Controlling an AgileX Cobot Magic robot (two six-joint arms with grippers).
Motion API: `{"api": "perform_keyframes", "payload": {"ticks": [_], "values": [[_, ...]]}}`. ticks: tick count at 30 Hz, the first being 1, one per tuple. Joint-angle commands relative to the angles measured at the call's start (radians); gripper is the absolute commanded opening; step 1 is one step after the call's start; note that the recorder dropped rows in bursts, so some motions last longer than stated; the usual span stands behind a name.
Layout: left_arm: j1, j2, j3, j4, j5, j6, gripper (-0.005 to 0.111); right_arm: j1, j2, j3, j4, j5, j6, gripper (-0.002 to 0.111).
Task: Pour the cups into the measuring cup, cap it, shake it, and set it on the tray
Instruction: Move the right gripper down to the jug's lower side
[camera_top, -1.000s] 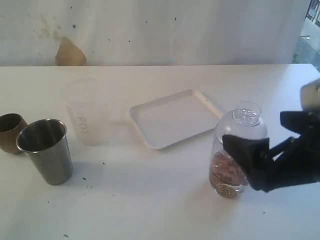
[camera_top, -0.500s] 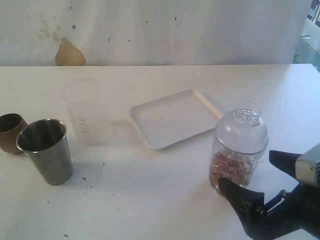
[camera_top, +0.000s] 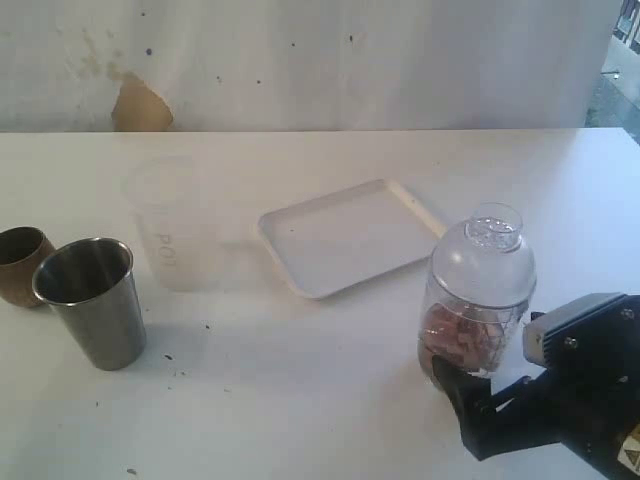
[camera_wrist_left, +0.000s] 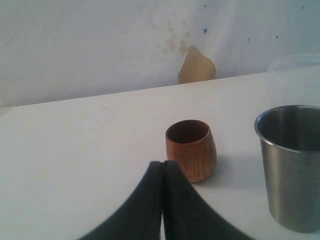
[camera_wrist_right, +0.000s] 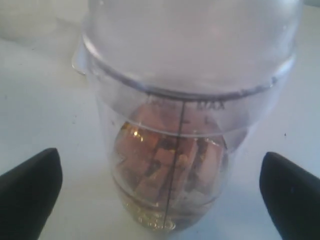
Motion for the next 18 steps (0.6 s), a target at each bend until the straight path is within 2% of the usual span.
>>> {"api": "perform_keyframes", "payload": {"ticks": [1,18], "values": [[-0.004,-0.003,0.005,0.003,0.0,-0.002,0.0,-0.008,0.102,-0.006,-0.005,-0.172,-0.015,0.105],[-0.004,-0.003,0.005,0.003,0.0,-0.002,0.0,-0.008,0.35,-0.103,0.006,-0.301,-0.013,0.105]]}}
